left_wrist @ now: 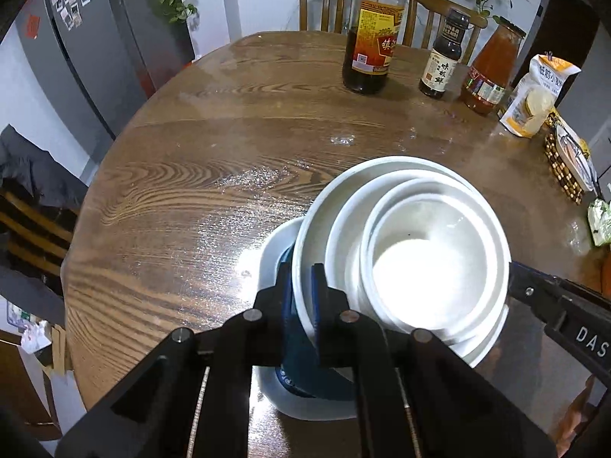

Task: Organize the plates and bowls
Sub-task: 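Lift the bowl stack and carry it over the teal plate stack, then lower the bowl stack onto the teal plate and open both tools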

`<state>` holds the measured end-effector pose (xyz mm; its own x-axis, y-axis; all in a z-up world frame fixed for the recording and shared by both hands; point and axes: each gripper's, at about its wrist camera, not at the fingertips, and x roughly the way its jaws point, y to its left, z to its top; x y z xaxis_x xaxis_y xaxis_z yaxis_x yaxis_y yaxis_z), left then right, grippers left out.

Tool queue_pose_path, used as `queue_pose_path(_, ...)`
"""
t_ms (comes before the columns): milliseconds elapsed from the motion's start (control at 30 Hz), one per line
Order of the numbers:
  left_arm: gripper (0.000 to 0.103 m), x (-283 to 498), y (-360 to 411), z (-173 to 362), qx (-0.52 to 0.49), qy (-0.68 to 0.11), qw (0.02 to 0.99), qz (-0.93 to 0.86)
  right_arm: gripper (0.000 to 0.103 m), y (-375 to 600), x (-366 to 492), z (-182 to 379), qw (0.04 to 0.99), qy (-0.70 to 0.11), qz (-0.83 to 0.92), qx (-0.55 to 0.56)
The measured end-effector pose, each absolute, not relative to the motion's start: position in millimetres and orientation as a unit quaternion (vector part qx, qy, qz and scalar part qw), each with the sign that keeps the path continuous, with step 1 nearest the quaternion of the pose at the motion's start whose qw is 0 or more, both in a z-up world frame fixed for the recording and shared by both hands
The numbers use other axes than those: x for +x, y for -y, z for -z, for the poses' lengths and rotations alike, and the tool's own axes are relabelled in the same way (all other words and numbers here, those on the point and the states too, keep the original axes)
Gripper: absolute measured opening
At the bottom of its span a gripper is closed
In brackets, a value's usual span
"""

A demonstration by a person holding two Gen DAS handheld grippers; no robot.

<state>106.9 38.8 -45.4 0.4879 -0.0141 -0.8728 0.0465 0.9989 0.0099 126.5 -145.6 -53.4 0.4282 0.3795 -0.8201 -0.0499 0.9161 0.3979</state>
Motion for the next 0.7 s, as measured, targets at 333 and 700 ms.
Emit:
queue_pose_path(333,0.043,102,-49,38,0.025,-0.481,0.876,-0.003,0.016,146,113,26,0.854,-0.479,-0.131,0.154)
queue_pose_path(700,0.073,77,-44,19,0.044,-0.447,0.893,0.0,0.018,134,93,18,0.86,-0.467,-0.151,0.139)
